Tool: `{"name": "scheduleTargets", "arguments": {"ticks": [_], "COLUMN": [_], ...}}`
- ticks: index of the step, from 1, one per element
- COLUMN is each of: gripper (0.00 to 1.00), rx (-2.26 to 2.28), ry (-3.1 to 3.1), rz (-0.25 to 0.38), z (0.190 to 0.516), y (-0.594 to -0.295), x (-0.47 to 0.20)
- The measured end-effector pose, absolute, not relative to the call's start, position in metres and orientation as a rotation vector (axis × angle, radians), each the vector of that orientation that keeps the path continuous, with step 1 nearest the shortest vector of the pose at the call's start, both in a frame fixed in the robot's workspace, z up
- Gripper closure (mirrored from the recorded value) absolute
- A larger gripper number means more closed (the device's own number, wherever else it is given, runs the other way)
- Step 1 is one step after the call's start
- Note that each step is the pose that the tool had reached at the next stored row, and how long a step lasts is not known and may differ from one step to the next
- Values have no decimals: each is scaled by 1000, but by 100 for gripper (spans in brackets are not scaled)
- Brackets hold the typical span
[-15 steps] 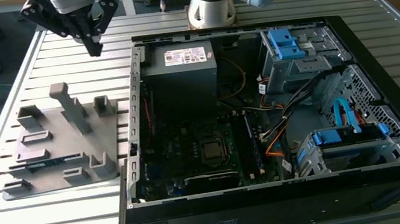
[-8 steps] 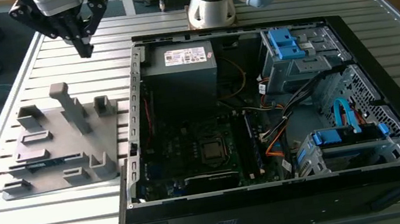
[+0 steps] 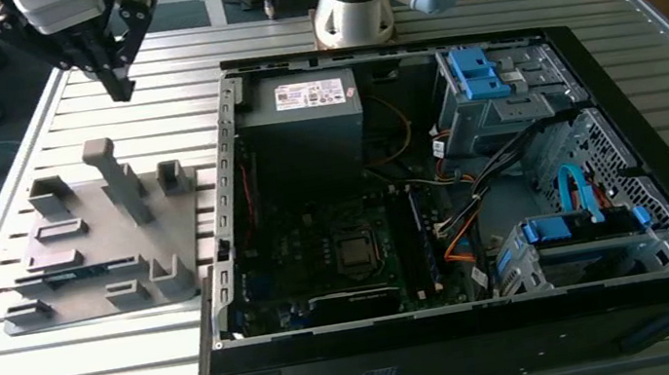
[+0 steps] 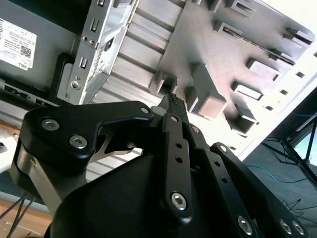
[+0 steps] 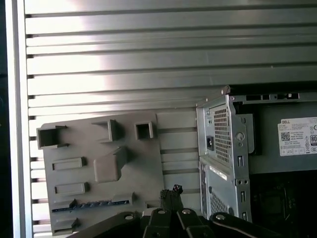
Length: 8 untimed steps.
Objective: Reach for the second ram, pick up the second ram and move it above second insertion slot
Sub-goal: 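Reach for the second ram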
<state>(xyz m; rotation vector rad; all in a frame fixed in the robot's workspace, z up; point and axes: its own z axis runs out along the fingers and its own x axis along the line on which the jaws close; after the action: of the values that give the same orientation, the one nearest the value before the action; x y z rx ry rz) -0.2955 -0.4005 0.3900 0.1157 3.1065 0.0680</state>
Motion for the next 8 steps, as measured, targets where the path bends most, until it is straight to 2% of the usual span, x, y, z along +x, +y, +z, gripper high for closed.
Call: {"name": "scheduleTargets", "arguments": {"ticks": [8], "gripper": [90], "rx": [107], "ry": [3107], "rz": [68], "z": [388], "y": [-410], "x": [-314]}}
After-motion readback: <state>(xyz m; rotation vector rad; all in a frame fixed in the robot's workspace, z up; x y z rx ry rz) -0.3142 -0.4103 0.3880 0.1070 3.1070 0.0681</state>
